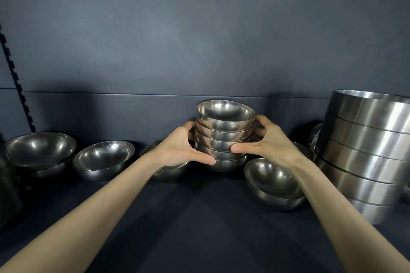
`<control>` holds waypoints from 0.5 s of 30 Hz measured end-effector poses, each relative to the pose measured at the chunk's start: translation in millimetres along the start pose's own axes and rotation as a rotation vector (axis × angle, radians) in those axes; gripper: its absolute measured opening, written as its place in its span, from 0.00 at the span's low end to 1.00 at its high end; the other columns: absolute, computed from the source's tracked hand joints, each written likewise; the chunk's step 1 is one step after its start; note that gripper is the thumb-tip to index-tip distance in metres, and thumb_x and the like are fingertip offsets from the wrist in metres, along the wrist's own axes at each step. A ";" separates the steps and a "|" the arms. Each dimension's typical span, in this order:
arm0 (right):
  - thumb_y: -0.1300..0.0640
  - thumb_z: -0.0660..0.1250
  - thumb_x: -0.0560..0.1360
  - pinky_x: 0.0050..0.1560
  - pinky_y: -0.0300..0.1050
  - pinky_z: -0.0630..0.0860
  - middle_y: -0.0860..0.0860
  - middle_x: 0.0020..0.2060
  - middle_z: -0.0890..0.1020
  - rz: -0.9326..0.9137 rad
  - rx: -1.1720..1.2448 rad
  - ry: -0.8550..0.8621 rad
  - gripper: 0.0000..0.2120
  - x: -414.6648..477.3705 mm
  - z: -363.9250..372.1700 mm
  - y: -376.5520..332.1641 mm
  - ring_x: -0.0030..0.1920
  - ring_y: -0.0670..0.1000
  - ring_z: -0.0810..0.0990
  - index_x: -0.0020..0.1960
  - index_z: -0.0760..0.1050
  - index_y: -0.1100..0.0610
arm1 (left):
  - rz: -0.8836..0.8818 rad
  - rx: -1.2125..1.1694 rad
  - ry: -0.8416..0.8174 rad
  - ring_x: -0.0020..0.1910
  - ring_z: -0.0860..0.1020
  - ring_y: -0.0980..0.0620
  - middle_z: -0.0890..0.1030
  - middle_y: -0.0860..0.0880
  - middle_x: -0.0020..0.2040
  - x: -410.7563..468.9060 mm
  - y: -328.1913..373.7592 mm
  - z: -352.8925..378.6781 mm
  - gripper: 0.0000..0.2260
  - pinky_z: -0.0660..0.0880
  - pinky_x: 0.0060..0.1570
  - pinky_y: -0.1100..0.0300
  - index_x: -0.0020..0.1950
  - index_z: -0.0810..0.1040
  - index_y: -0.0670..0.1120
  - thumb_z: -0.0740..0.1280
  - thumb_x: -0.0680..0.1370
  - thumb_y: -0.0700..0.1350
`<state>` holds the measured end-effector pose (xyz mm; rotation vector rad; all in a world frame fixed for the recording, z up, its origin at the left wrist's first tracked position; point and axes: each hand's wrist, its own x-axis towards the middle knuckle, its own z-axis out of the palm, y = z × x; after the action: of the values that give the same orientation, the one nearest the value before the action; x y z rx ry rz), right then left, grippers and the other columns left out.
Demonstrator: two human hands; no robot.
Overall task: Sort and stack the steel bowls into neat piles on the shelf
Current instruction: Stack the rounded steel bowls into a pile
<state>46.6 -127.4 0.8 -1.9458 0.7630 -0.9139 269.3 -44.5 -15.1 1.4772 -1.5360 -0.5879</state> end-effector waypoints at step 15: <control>0.50 0.84 0.55 0.50 0.37 0.78 0.44 0.46 0.85 -0.128 0.060 -0.020 0.31 19.2 60.9 -40.8 0.48 0.39 0.83 0.52 0.72 0.44 | -0.016 -0.080 0.217 0.48 0.83 0.57 0.84 0.51 0.50 -56.6 7.9 -67.7 0.34 0.78 0.46 0.66 0.63 0.72 0.45 0.81 0.60 0.36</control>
<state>113.8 -97.3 18.6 -1.9655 0.5984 -0.9816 315.6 27.2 8.8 1.4434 -1.3197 -0.4753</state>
